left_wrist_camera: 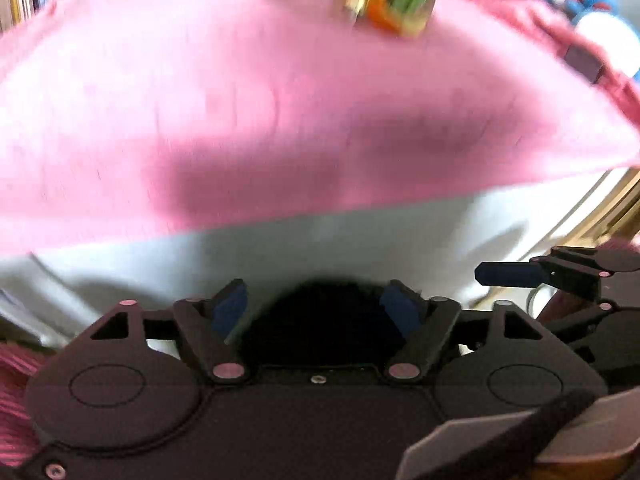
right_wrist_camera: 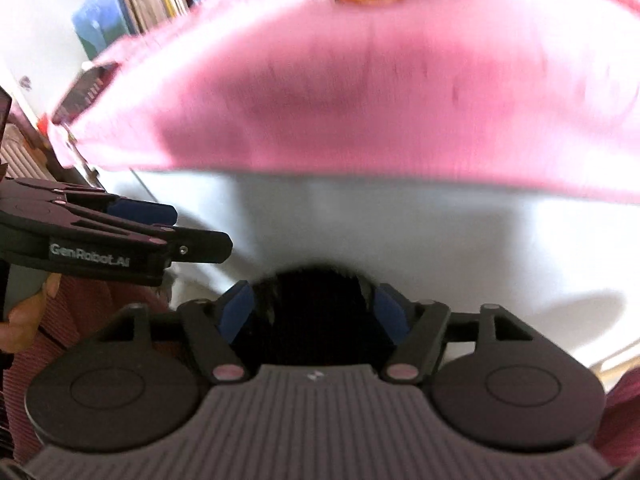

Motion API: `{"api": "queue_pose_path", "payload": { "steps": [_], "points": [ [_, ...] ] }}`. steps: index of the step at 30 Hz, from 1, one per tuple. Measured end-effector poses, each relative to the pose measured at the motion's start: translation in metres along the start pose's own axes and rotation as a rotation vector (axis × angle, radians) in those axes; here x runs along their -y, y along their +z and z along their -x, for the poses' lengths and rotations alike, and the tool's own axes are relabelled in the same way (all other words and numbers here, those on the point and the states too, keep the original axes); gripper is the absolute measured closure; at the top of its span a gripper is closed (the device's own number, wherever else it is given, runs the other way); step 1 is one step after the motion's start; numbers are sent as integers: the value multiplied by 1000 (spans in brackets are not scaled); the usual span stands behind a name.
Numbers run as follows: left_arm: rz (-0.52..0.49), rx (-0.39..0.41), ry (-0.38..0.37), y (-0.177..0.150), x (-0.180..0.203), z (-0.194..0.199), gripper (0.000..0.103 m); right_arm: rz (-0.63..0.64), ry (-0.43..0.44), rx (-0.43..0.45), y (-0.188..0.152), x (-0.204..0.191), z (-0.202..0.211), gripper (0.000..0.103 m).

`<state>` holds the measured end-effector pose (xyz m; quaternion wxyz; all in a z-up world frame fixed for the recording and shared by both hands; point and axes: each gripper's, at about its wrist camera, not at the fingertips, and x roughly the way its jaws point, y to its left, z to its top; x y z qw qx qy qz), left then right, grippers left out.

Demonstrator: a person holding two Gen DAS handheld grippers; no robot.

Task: Organize books
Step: 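Lower both tools below the table edge and release items into the black bag, then grasp the clear plastic bag with the left tool while the right tool grasps the green wrapper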

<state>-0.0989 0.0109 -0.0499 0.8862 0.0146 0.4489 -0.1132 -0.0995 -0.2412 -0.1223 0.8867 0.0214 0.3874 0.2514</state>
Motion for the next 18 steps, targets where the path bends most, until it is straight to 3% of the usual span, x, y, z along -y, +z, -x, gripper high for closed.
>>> {"api": "queue_pose_path", "payload": {
  "steps": [10,15,18],
  "points": [
    [-26,254,-39,54,6,64,13,64,-47,263,46,2,61,17],
    [-12,299,-6,76,10,60,13,71,-122,323,62,6,62,16],
    [26,309,-26,90,4,52,13,43,-127,365,73,13,63,16]
  ]
}}
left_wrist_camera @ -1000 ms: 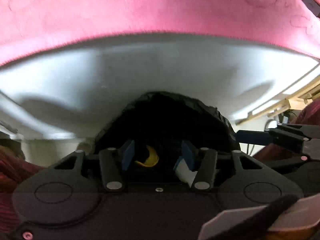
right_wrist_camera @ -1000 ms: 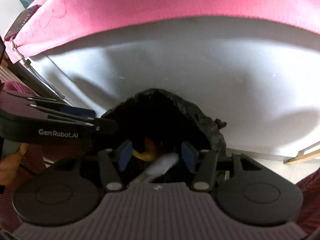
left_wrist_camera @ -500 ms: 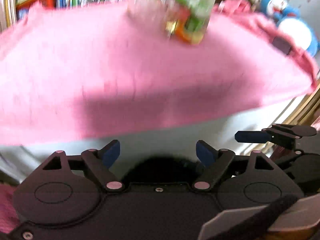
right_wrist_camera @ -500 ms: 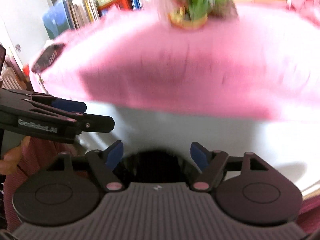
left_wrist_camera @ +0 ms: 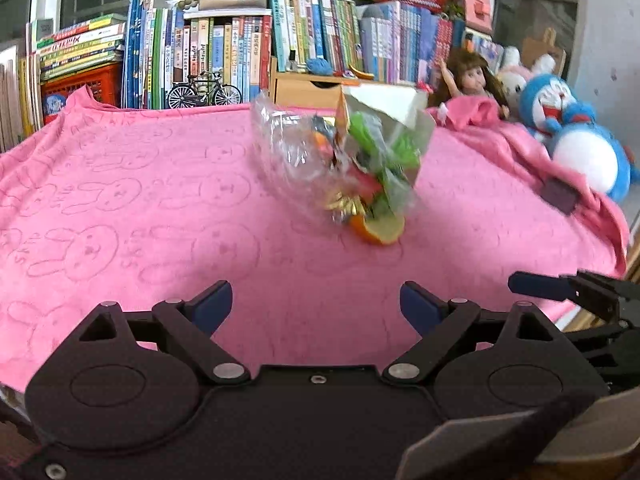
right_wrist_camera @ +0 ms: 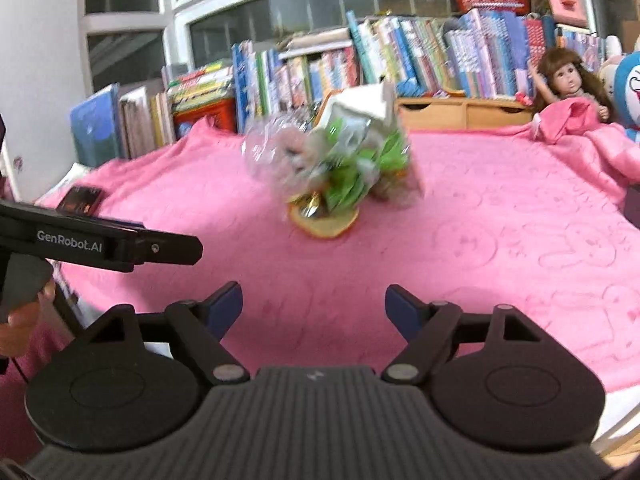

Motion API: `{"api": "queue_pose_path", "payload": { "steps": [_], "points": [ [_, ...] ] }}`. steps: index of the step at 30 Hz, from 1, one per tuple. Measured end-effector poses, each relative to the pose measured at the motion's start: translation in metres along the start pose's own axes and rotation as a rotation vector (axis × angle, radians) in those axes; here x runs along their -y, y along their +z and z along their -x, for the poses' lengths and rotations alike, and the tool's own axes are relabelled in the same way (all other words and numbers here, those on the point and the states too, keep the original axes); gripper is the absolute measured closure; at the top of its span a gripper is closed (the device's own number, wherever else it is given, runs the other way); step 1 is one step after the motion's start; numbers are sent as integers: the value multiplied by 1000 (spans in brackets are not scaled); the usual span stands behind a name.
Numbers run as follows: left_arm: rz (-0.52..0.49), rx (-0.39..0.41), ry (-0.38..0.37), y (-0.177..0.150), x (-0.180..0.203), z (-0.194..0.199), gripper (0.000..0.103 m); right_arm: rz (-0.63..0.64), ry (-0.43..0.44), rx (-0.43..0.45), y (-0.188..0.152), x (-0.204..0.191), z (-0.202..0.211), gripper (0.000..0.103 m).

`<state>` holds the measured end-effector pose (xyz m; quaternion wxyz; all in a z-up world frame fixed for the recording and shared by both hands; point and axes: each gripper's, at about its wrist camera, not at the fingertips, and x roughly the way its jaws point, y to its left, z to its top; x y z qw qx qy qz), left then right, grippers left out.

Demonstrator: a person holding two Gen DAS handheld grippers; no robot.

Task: Organize books
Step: 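Grasp the clear plastic bag with the left tool while the right tool grasps the green wrapper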

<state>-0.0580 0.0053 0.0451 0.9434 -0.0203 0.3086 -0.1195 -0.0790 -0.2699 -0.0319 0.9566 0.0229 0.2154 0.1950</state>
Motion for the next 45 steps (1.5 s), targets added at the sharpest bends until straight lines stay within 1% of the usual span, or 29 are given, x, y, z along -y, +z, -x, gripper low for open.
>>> {"api": "queue_pose_path", "payload": {
  "steps": [3,8,11,13,17,19,20,21,23,24,25,27,28,30,34,41,45],
  "points": [
    [75,14,-14,15,-12,-16,13,-36,-19,49,12,9,-4,16],
    [224,54,8,46,-35,-40,15,-122,-47,140,41,24,-18,17],
    [297,62,15,59,-46,-59,21,-180,-32,162,57,33,-33,18],
    [342,67,16,66,-52,-70,23,-229,-3,154,66,39,-47,20],
    [422,66,8,73,-61,-97,24,-287,2,118,74,46,-77,26],
    [449,55,17,75,-64,-111,24,-310,-1,89,74,47,-91,32],
    [461,46,18,76,-65,-119,25,-318,-1,73,73,47,-99,33],
    [469,40,13,75,-64,-124,27,-324,2,58,71,47,-104,36],
    [495,33,-15,73,-66,-135,27,-336,18,23,67,47,-114,41],
    [506,36,-35,71,-66,-138,31,-342,25,9,65,46,-118,48],
    [514,35,-55,71,-66,-140,34,-343,31,2,62,45,-119,52],
    [514,20,-77,71,-64,-141,62,-325,20,15,59,41,-116,53],
    [508,17,-81,71,-63,-140,63,-320,20,20,58,40,-114,53],
    [485,20,-74,72,-61,-137,67,-320,21,29,60,40,-108,55],
    [451,47,-57,73,-58,-122,71,-301,14,58,63,39,-95,58],
    [426,104,-44,75,-61,-92,71,-258,3,103,69,36,-77,63],
    [406,147,-27,72,-61,-69,71,-232,4,123,68,33,-64,68]
  ]
}}
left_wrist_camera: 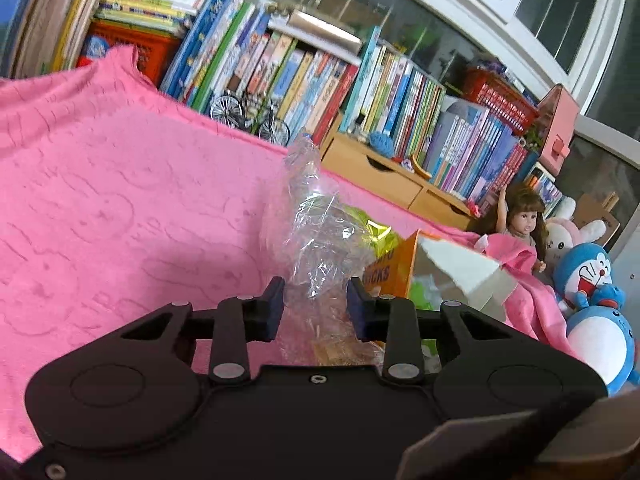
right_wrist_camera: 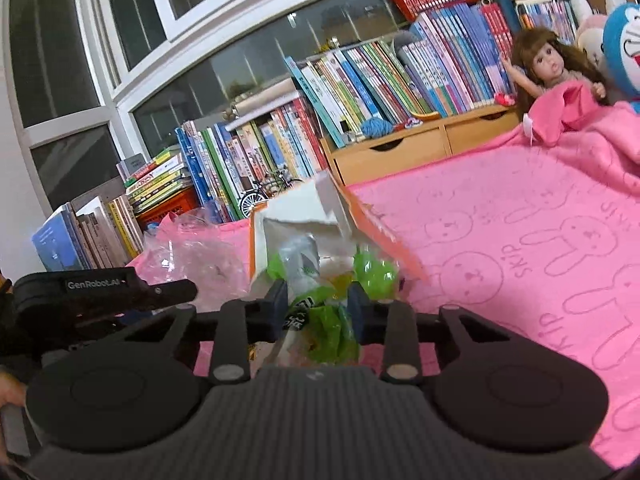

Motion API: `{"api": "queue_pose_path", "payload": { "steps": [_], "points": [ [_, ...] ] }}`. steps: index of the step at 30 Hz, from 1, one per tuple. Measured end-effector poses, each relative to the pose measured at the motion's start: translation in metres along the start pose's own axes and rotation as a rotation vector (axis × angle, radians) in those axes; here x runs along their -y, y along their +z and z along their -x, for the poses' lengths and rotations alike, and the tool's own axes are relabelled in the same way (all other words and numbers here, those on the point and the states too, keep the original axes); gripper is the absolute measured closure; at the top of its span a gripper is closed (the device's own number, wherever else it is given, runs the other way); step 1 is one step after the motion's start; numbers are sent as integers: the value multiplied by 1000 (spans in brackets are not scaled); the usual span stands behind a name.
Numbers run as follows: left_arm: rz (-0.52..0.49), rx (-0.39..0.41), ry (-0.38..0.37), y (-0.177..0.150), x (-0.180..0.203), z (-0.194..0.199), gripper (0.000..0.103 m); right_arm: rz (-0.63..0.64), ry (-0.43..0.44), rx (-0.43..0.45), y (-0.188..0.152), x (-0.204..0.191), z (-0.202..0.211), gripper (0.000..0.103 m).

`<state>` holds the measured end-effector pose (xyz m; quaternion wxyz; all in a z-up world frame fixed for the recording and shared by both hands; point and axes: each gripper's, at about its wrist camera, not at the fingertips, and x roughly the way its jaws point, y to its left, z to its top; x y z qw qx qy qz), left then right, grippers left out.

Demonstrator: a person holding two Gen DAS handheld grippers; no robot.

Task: Organize books
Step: 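Grasp the clear plastic bag with the left tool while the right tool grasps the green wrapper, then carry both held wrappers down and drop them into the black bag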

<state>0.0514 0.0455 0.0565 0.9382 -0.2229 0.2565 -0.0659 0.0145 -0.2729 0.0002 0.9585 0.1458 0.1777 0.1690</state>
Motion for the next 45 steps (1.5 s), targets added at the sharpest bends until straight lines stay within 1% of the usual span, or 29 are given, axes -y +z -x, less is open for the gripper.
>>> {"api": "queue_pose_path", "payload": {
  "steps": [1,2,5,7,8,9,10,12,13,16,18,24,26,27,28,32,37,41,45],
  "points": [
    [-5,12,1,-1,0,6,71,13,-5,3,-1,-1,3,80],
    [-9,22,2,-1,0,11,71,27,-10,-2,-1,-3,5,84],
    [-24,44,4,-5,0,26,71,53,-22,-20,-6,-4,9,82],
    [-38,54,1,-8,-1,34,71,66,-40,-30,-12,-5,9,76],
    [-42,58,0,-10,-1,38,71,70,-45,-38,-15,-5,9,69],
    [-42,60,2,-12,-2,41,71,71,-47,-44,-18,-4,8,56],
    [-41,62,5,-13,-3,43,70,70,-45,-47,-21,-4,8,46],
    [-37,64,13,-16,-6,46,70,76,-37,-44,-25,-6,7,37],
    [-33,63,17,-17,-7,49,70,86,-31,-40,-27,-9,7,35],
    [-29,60,25,-20,-11,53,70,140,-34,-38,-30,-21,3,32],
    [-31,63,35,-21,-13,54,70,174,-51,-43,-33,-28,-3,32],
    [-42,64,45,-25,-17,59,70,203,-71,-81,-44,-37,-20,32],
    [-51,65,50,-28,-18,61,70,199,-70,-96,-46,-38,-23,47],
    [-56,66,51,-29,-18,62,70,188,-70,-104,-47,-37,-23,58],
    [-60,67,52,-30,-17,62,70,186,-70,-106,-48,-37,-23,64],
    [-77,71,44,-32,-16,67,70,211,-67,-68,-49,-40,-14,66],
    [-97,76,17,-35,-13,77,70,218,-40,-17,-40,-46,1,66],
    [-80,69,-22,-41,-11,91,70,200,10,-8,-36,-47,17,66],
    [-77,48,-54,-59,-8,110,70,217,51,-18,-45,-50,35,66]
  ]
}}
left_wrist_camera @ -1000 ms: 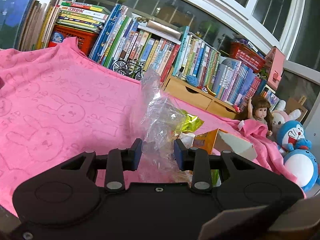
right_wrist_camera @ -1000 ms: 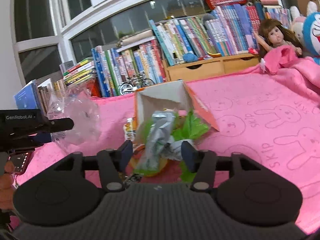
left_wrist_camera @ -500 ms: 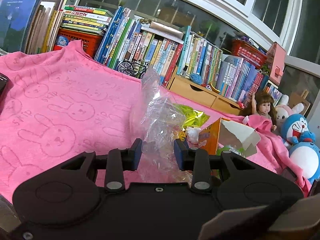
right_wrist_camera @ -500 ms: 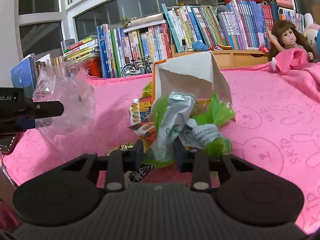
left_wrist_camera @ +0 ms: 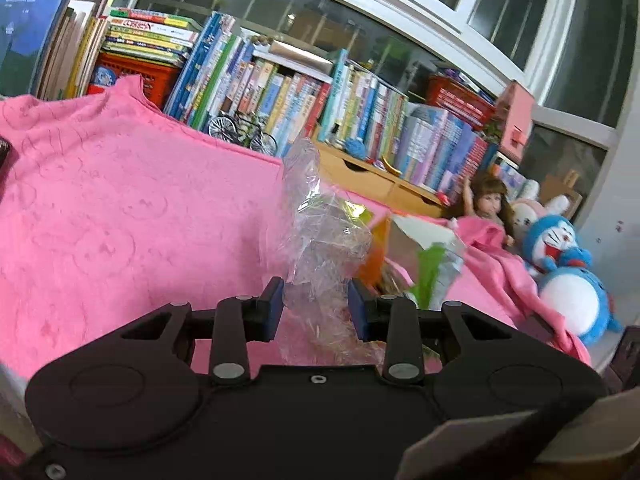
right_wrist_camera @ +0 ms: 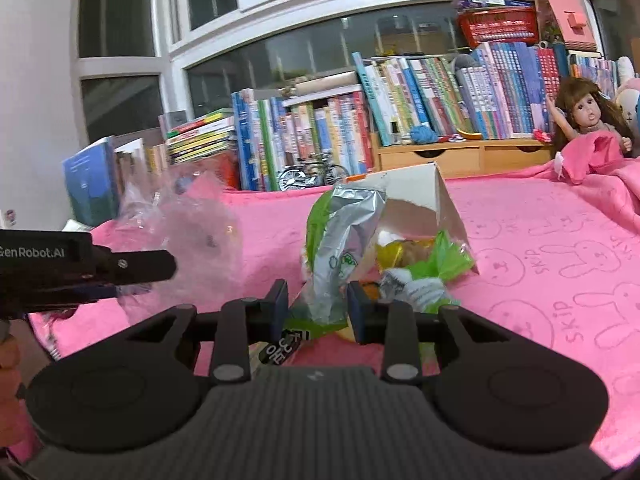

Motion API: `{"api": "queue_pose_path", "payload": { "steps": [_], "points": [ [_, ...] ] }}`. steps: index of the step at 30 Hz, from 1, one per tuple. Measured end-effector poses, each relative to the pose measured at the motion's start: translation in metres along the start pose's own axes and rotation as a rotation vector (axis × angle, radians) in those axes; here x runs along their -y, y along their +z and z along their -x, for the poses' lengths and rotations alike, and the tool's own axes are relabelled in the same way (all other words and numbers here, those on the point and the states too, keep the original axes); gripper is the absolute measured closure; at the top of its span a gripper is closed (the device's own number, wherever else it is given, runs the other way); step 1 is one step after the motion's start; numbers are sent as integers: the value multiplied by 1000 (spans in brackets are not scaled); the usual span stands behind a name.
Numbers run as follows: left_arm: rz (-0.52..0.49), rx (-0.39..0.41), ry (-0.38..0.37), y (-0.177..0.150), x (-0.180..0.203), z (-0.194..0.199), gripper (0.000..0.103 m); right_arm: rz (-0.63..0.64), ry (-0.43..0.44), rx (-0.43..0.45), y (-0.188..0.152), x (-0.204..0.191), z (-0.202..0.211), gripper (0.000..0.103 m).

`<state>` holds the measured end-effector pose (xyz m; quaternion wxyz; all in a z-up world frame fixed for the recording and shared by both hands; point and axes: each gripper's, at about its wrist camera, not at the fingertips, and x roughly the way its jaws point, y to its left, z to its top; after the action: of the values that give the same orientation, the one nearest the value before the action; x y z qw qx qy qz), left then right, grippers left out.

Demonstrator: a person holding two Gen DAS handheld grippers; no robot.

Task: Organize books
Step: 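Carry both held wrappers down and drop them into the black bag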

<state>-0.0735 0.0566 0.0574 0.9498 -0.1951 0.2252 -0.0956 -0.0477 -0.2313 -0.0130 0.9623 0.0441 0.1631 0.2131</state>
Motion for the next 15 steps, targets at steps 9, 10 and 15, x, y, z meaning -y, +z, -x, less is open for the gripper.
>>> {"api": "queue_pose_path", "payload": {
  "steps": [9,10,15],
  "points": [
    [9,-143,-49,-49,4,37,70,27,82,-46,-29,-14,34,67],
    [1,-159,-52,-54,4,40,70,30,89,-55,-32,-16,38,67],
    [-55,-240,-52,-80,9,54,70,47,103,-118,-53,-23,47,69]
  ]
}}
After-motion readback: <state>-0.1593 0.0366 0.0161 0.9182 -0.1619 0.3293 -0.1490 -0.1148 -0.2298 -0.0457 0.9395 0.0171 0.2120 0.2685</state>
